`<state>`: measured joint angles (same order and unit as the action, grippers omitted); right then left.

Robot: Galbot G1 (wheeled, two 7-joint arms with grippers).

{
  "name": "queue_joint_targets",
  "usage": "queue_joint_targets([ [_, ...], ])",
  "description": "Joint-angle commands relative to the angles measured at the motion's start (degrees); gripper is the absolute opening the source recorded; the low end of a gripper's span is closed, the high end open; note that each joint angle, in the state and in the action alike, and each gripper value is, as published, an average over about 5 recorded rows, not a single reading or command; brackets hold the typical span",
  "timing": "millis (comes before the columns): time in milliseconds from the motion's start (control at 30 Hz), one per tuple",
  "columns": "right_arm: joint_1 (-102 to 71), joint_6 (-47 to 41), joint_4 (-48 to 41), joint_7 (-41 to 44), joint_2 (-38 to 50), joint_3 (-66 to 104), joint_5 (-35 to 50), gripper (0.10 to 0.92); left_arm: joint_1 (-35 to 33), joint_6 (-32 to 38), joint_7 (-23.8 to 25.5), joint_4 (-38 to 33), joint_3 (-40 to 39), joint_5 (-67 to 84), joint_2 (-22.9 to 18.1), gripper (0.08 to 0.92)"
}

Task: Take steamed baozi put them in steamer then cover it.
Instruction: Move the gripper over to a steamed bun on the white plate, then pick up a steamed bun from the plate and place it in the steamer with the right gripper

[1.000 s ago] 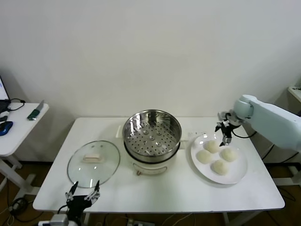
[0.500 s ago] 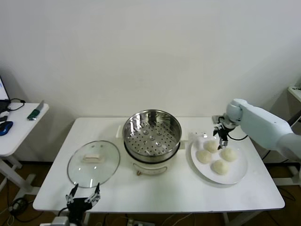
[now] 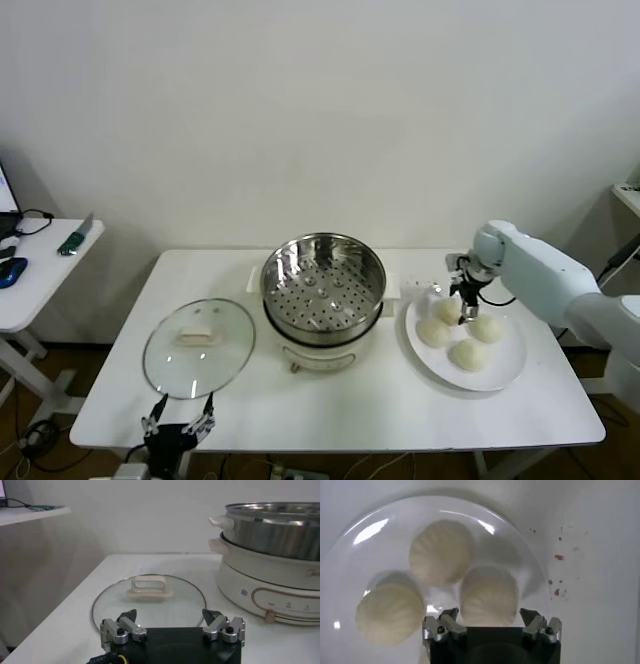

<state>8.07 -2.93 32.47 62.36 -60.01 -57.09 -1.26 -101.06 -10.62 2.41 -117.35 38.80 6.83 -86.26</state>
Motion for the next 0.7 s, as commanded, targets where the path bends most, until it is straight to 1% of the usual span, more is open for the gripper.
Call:
queue_joint_targets([
  [33, -1.05, 0.83, -3.24, -0.61, -2.18, 2.69, -1.75, 0.77, -0.04, 0.05, -0.02, 0.0, -0.05, -0.09, 0.0, 0.823],
  [167, -1.2, 1.0, -2.4, -0.24, -1.84, 2.54, -1.6, 0.692, -0.05, 0.04, -0.05, 0.0, -0.13, -0.17, -0.11, 0.823],
  [267, -1.21, 1.13, -1.87, -0.12, -1.61, 2.48, -1.68, 0.66, 0.06, 0.02, -0.05, 0.07, -0.16, -0.26, -0.14, 0.823],
  [400, -0.38, 1.44, -0.96, 0.02, -1.15, 2.03, -1.68, 0.652, 0.21, -0.04, -0.07, 0.16, -0.16, -0.32, -0.17, 0.823],
  [500, 2.71, 2.03, 1.69, 0.31, -0.08, -0.36, -0.04, 0.652, 0.27, -0.07, -0.12, 0.26, -0.15, -0.35, -0.19, 0.823],
  [700, 17.18, 5.68, 12.8, 1.05, 2.68, -13.42, 8.13, 0.651, 0.29, -0.14, -0.21, 0.11, -0.18, -0.47, -0.15, 0.823],
])
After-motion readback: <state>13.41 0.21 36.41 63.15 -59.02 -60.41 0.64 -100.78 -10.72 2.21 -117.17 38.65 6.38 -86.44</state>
